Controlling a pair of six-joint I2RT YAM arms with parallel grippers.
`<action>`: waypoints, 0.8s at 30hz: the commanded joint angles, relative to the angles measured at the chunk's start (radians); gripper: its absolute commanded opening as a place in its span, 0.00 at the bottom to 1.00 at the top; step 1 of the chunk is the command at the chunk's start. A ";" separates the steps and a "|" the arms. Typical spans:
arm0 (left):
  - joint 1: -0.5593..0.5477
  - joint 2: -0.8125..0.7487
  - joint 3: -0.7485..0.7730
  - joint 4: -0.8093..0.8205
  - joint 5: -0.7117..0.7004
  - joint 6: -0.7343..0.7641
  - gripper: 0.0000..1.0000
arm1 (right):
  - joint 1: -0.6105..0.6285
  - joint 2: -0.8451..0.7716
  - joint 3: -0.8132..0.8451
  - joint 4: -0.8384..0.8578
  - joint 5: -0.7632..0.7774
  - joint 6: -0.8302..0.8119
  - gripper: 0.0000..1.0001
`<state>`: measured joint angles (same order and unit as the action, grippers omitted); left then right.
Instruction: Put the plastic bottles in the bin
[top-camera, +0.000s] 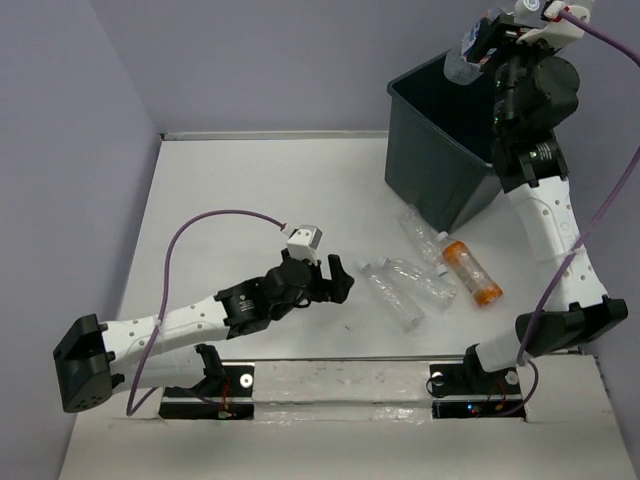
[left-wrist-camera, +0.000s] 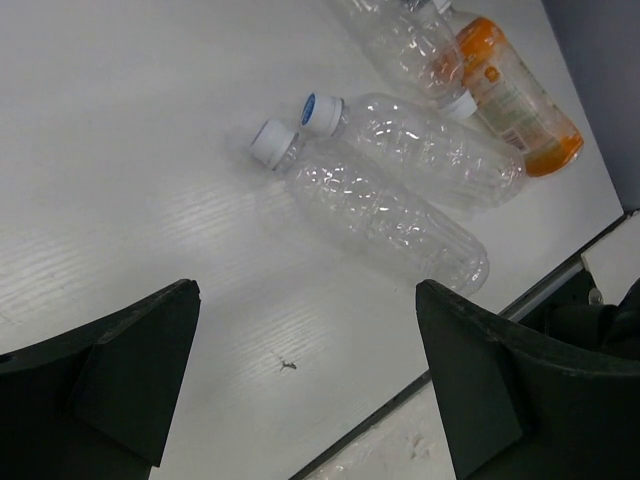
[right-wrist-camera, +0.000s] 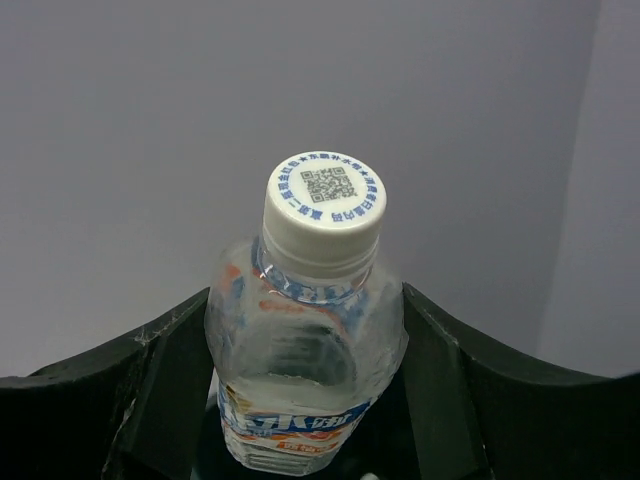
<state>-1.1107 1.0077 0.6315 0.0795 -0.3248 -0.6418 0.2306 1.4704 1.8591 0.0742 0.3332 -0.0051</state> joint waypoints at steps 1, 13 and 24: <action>-0.005 0.133 0.051 0.113 0.110 -0.081 0.99 | -0.049 0.096 0.012 -0.137 0.070 -0.128 0.63; -0.005 0.005 0.054 0.069 -0.028 -0.021 0.99 | 0.028 -0.111 -0.073 -0.379 -0.212 0.068 0.93; -0.003 -0.394 0.106 -0.239 -0.295 0.129 0.99 | 0.450 -0.427 -0.914 -0.525 -0.292 0.330 0.77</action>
<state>-1.1114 0.6857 0.6769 -0.0090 -0.4572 -0.5938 0.6418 1.0439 1.1072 -0.2981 0.0654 0.1902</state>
